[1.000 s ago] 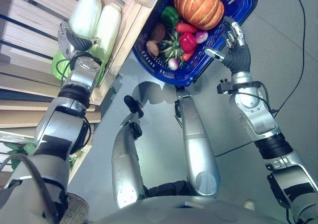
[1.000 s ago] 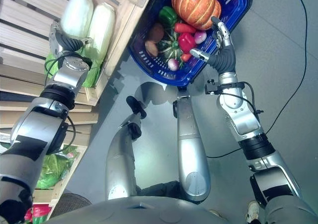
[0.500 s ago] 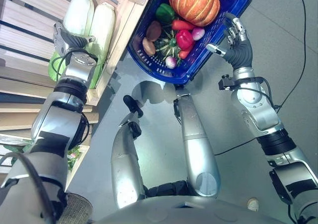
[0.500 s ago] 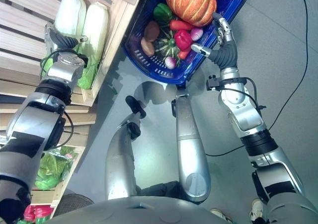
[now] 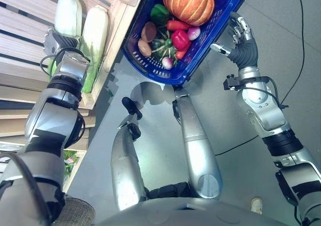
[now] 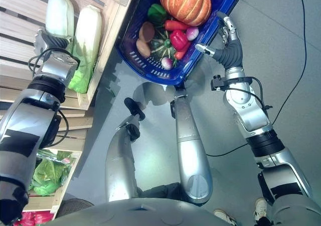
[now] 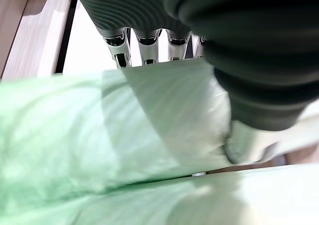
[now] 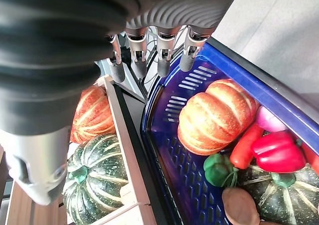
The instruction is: Pick up fruits and vegetables into the basket
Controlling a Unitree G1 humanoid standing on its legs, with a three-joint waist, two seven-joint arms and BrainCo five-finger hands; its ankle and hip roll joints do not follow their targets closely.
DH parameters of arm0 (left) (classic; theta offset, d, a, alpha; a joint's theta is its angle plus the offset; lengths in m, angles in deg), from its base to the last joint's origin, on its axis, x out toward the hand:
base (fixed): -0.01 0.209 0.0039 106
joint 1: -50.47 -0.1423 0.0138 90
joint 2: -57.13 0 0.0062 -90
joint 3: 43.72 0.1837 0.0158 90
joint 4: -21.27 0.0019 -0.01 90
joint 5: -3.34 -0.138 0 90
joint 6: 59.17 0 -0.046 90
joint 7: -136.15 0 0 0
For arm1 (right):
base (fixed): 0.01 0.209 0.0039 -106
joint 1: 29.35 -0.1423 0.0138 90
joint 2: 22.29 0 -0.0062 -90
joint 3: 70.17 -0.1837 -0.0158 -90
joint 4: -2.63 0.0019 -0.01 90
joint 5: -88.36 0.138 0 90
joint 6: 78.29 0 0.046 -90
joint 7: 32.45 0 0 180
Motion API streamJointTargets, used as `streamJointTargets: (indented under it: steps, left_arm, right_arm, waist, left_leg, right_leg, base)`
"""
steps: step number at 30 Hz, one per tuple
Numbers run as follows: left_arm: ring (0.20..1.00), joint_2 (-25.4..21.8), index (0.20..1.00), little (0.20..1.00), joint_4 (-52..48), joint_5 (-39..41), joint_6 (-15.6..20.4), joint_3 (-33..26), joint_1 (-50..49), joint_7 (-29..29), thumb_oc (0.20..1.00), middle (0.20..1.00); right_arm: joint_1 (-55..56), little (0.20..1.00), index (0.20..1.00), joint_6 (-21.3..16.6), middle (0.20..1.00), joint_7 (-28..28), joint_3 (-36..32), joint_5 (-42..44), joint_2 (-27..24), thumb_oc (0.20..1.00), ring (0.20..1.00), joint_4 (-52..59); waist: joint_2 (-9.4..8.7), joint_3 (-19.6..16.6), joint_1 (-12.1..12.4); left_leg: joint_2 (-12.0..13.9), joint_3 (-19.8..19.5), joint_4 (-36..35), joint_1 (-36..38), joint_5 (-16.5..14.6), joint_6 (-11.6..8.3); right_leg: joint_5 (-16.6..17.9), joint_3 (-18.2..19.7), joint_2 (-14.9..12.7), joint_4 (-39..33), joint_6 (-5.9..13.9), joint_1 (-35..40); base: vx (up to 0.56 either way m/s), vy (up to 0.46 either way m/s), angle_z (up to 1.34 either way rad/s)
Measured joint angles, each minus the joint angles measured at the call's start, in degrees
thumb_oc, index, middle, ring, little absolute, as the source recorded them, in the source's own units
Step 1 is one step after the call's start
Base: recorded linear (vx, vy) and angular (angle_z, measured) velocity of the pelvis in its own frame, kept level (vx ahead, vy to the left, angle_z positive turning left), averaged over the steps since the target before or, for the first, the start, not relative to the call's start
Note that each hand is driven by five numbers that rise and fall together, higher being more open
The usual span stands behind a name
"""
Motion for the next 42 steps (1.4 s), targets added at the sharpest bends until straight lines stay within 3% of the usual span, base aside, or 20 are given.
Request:
streamJointTargets:
  steps: [8,14,19,24,27,29,35,42]
  left_arm:
    - [0.200,-0.13,0.200,0.200,0.41,6.35,4.76,-1.61,-3.90,-3.20,0.200,0.200]
    - [0.200,0.11,0.200,0.200,-4.92,10.25,12.22,-4.20,-9.75,-3.45,0.200,0.200]
    - [0.200,1.41,0.200,0.200,-18.25,9.53,19.39,-5.68,-18.58,0.96,0.200,0.200]
    - [0.200,2.98,0.200,0.200,-31.34,3.30,24.58,-6.77,-24.98,5.75,0.200,0.200]
    - [0.200,3.30,0.200,0.200,-36.87,-2.32,25.91,-7.48,-25.32,6.55,0.200,0.200]
    - [0.200,3.29,0.200,0.200,-38.79,-5.62,26.74,-7.79,-25.23,6.68,0.200,0.200]
    - [0.200,2.98,0.200,0.200,-42.58,-16.97,30.18,-7.66,-23.81,6.72,0.200,0.200]
    - [0.200,2.34,0.200,0.200,-47.22,-25.87,33.70,-5.82,-23.16,7.41,0.200,0.200]
  right_arm:
    - [0.51,1.000,1.000,-0.01,1.000,-0.36,0.06,-0.16,0.25,1.000,1.000,1.30]
    - [0.55,1.000,1.000,-0.22,1.000,-2.66,0.04,-2.83,0.24,1.000,1.000,6.10]
    - [0.39,1.000,1.000,-0.58,1.000,-6.67,-0.15,-2.84,0.27,1.000,1.000,9.19]
    - [-1.65,1.000,1.000,0.25,1.000,-10.36,-0.18,-0.18,2.59,1.000,1.000,10.14]
    - [-3.99,1.000,1.000,1.56,1.000,-11.14,-0.11,2.41,4.06,1.000,1.000,10.79]
    - [-5.20,1.000,1.000,2.24,1.000,-11.06,-0.11,4.22,5.64,1.000,1.000,10.94]
    - [-8.21,1.000,1.000,2.81,1.000,-8.25,0.06,10.52,10.89,1.000,1.000,11.49]
    - [-10.01,1.000,1.000,2.86,1.000,-1.46,2.42,7.65,13.26,1.000,1.000,11.51]
  waist:
    - [0.00,0.00,0.26]
    - [0.02,0.02,1.31]
    - [0.04,0.03,4.32]
    - [0.04,0.05,7.18]
    - [0.04,0.11,9.65]
    - [0.03,0.11,10.07]
    - [-0.43,0.38,11.62]
    - [-0.81,0.42,12.83]
  left_leg:
    - [-0.77,-0.03,-0.74,3.22,-0.09,0.18]
    - [-1.72,-0.16,-1.63,5.20,0.18,0.59]
    - [-1.98,-0.73,-2.25,6.83,0.63,0.82]
    - [-2.51,-3.05,-2.80,7.29,1.64,0.82]
    - [-2.41,-3.75,-3.18,7.23,2.19,0.71]
    - [-2.36,-4.66,-3.16,7.25,2.27,0.61]
    - [-2.36,-6.46,-2.93,7.93,2.21,0.68]
    - [-2.41,-7.39,-0.91,7.81,1.72,1.24]
  right_leg:
    - [0.38,-0.14,-0.67,-0.66,-0.73,3.58]
    - [0.55,-0.43,-1.72,-1.06,-0.93,5.55]
    - [0.38,-1.43,-2.25,-1.26,-0.70,7.62]
    - [-0.53,-3.71,-3.07,-1.20,-0.66,9.32]
    - [-0.49,-4.81,-3.22,-1.28,-0.74,9.75]
    - [-0.40,-5.47,-3.23,-1.46,-0.90,10.44]
    - [-0.15,-7.46,-3.60,-2.39,-1.27,13.20]
    - [-0.24,-8.43,-4.11,-2.58,-0.87,15.00]
  base:
    - [0.00,0.016,0.03]
    - [-0.01,0.007,0.05]
    - [-0.02,-0.055,0.08]
    - [-0.08,-0.115,0.24]
    - [-0.03,-0.140,0.13]
    - [-0.01,-0.107,0.14]
    - [-0.01,-0.105,0.13]
    - [-0.01,-0.042,0.08]
